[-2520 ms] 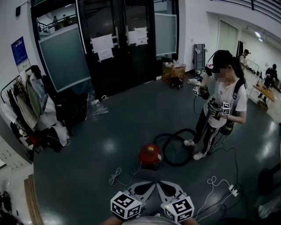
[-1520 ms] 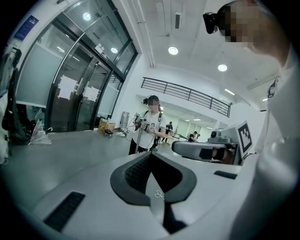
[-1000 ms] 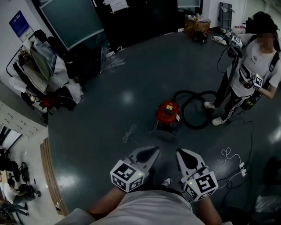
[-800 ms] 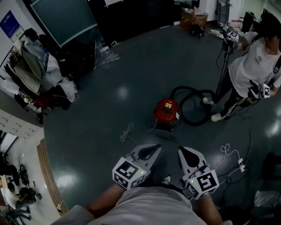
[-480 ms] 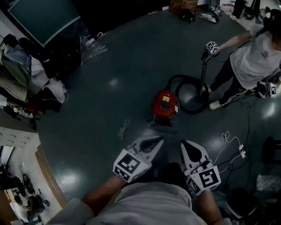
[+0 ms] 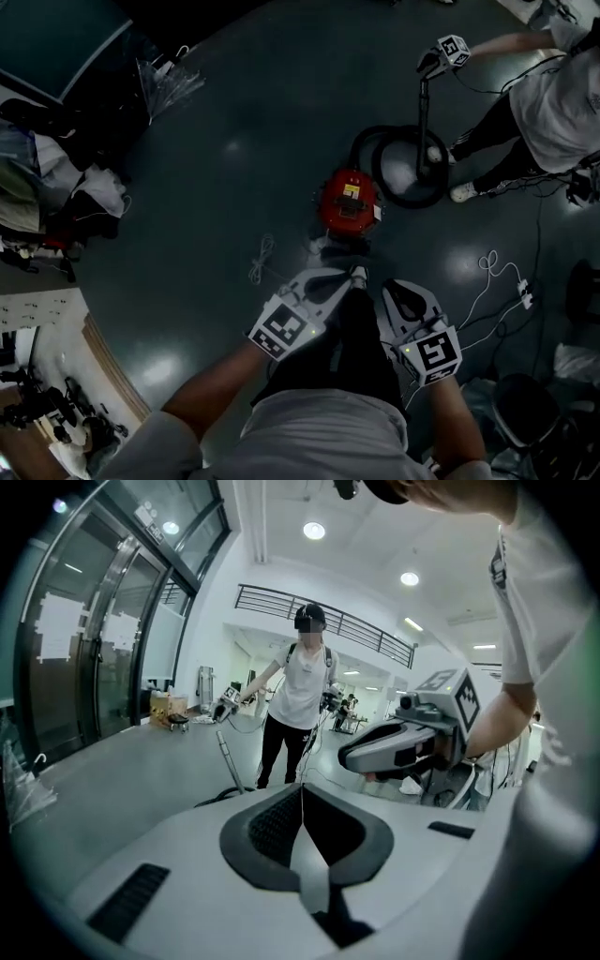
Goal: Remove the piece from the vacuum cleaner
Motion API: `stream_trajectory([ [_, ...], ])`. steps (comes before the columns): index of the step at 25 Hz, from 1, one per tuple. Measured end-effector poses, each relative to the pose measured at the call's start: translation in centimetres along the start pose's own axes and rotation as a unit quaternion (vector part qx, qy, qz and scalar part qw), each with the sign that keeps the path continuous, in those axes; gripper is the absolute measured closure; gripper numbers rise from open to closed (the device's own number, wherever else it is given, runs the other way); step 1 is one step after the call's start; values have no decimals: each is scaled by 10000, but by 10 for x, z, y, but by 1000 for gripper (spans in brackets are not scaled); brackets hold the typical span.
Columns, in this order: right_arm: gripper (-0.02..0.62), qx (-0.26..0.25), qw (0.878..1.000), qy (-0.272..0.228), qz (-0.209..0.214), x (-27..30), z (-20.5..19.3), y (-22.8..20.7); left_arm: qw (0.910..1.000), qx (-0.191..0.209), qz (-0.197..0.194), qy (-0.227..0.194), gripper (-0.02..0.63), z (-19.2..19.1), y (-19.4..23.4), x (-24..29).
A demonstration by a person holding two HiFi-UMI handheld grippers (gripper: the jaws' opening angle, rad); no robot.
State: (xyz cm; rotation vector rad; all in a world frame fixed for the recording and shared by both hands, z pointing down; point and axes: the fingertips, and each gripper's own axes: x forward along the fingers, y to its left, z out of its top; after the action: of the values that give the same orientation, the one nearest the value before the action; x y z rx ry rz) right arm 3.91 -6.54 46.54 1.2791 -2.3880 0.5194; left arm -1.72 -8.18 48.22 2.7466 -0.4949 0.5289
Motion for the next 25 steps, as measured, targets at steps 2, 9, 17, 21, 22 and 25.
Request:
stream_trajectory([
  [2, 578, 29, 9997, 209, 122, 26, -25, -13, 9999, -2, -45, 130, 598, -22, 17, 19],
  [9, 577, 70, 9950, 857, 500, 117, -132, -60, 9972, -83, -260, 691, 600, -128, 68, 101],
  [17, 577, -420, 9801, 1789, 746, 203, -301, -104, 9920, -91, -438, 1183, 600, -244, 101, 177],
  [21, 547, -1245, 9571, 2373, 1101, 239, -379, -108, 9918, -124, -484, 1174, 600, -271, 108, 193],
  [22, 515, -1479, 9495, 2498, 1192, 247, -396, -107, 9918, -141, -491, 1175, 600, -277, 108, 195],
  [25, 478, -2305, 9224, 2784, 1359, 266, -436, -106, 9915, -159, -502, 1193, 600, -292, 110, 199],
])
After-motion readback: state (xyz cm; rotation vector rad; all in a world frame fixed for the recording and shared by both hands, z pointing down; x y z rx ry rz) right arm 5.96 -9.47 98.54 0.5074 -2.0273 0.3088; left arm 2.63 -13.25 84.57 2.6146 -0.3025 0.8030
